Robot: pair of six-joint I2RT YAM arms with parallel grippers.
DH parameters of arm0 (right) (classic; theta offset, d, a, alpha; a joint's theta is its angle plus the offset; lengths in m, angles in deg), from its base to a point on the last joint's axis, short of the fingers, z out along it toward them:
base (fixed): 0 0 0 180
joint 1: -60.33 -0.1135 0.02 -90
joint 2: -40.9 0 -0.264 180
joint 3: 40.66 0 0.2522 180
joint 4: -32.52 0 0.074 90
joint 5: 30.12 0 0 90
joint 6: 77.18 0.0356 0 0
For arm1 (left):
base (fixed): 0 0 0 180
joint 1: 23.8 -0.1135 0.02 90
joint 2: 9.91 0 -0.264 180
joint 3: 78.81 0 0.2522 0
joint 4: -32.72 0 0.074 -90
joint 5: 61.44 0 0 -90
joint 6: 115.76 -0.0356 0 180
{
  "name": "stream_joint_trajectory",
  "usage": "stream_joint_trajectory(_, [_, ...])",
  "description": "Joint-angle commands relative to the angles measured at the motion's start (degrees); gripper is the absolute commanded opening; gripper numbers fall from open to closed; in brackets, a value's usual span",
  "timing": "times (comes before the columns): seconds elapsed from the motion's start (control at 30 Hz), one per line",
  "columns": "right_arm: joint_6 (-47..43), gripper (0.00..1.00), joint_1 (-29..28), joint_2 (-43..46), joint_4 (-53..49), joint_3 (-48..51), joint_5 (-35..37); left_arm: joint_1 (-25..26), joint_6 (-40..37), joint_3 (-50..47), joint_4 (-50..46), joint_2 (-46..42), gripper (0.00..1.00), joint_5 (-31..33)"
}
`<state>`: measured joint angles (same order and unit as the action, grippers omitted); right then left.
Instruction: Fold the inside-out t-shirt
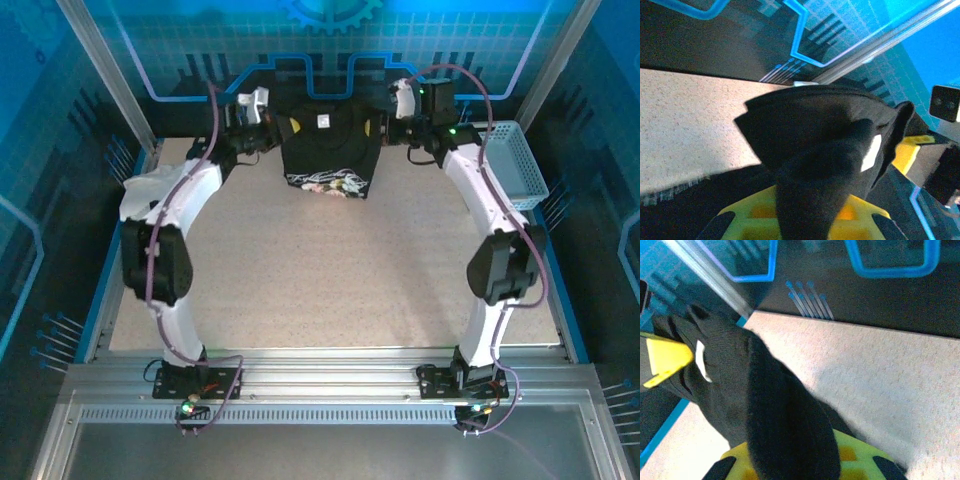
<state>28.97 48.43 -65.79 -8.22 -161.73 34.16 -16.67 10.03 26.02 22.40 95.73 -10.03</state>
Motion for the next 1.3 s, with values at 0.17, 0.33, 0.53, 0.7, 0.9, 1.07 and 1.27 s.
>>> stream_joint_trajectory(0.17, [-2.54, 0.00, -4.59, 17.51, 3.20, 30.71, -5.42, 3.86, 3.61, -39.86, 16.48, -21.12, 0.00, 1.41])
stream_joint_trajectory(0.33, [0.01, 0.00, -5.98, 21.64, 2.93, 42.23, -5.36, 8.24, 3.67, -52.22, 13.86, -29.81, 0.00, 5.82])
stream_joint_trajectory(0.53, [0.94, 0.01, -5.94, 13.50, 0.77, 38.47, -0.42, 8.14, 1.13, -49.88, 3.76, -26.26, 0.00, 13.77])
stream_joint_trajectory(0.7, [0.23, 0.06, -6.03, 2.50, -2.32, 31.15, 2.44, 6.84, 2.10, -48.17, 1.48, -19.08, 0.08, 14.38])
stream_joint_trajectory(0.9, [0.55, 0.15, -5.94, -9.34, -4.90, 24.23, 5.89, 5.73, -0.08, -44.62, 2.79, -8.54, 0.22, 18.35])
stream_joint_trajectory(1.07, [-1.18, 0.36, -5.35, -10.67, -9.24, 19.84, 10.56, 3.45, -3.97, -41.35, -1.14, -8.04, 0.51, 21.70])
stream_joint_trajectory(1.27, [-2.54, 0.48, -5.25, 1.17, -9.39, 28.77, 14.34, 3.72, -4.12, -47.98, -3.90, -16.87, 0.76, 20.28])
